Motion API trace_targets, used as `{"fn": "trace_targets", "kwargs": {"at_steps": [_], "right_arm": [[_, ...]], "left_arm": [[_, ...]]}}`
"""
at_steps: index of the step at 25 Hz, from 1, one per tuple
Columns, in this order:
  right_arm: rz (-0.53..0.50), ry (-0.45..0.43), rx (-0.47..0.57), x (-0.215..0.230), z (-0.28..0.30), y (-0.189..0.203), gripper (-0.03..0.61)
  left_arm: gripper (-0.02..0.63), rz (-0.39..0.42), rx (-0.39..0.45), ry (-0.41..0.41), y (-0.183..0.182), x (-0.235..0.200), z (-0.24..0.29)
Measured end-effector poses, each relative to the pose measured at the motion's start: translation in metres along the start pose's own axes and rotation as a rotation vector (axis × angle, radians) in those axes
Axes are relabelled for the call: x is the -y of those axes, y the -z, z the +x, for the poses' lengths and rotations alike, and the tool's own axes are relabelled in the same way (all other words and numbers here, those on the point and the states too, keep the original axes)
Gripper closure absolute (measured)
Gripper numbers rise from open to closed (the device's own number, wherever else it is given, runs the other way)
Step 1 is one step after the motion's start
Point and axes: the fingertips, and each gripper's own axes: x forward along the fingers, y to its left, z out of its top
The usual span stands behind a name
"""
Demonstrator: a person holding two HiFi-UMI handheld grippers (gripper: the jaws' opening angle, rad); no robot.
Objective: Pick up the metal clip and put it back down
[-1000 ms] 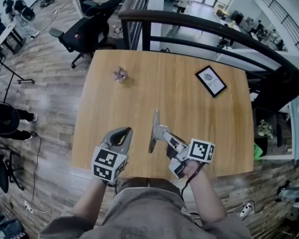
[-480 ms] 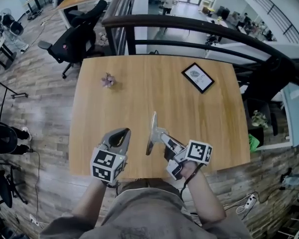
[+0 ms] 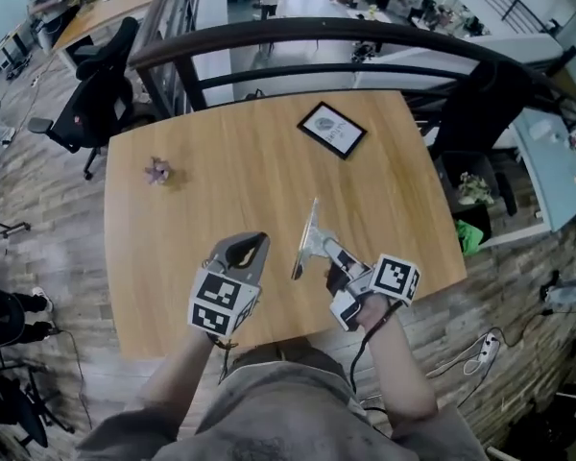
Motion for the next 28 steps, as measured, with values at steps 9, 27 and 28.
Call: {"fn": "trace_targets", "kwargs": {"at_steps": [9,27,28], "right_arm": [[0.109,0.145,0.184,0.089,-0.075,-0.047,0.563],[0.356,0.329,0.469,0.251,-0.173,-0.03,0.563],[0.364,0.338,0.477,0.255,-0.177,-0.028,0.561]], "left_arm": [[0.614,0.084,-0.061,0.191,-0.002,0.075,0.091],[0.612,0.127,-0.259,0.405,0.084,0.197,0.177],[0.612,0.123,-0.269,0.412,0.088,0.2,0.177]]}}
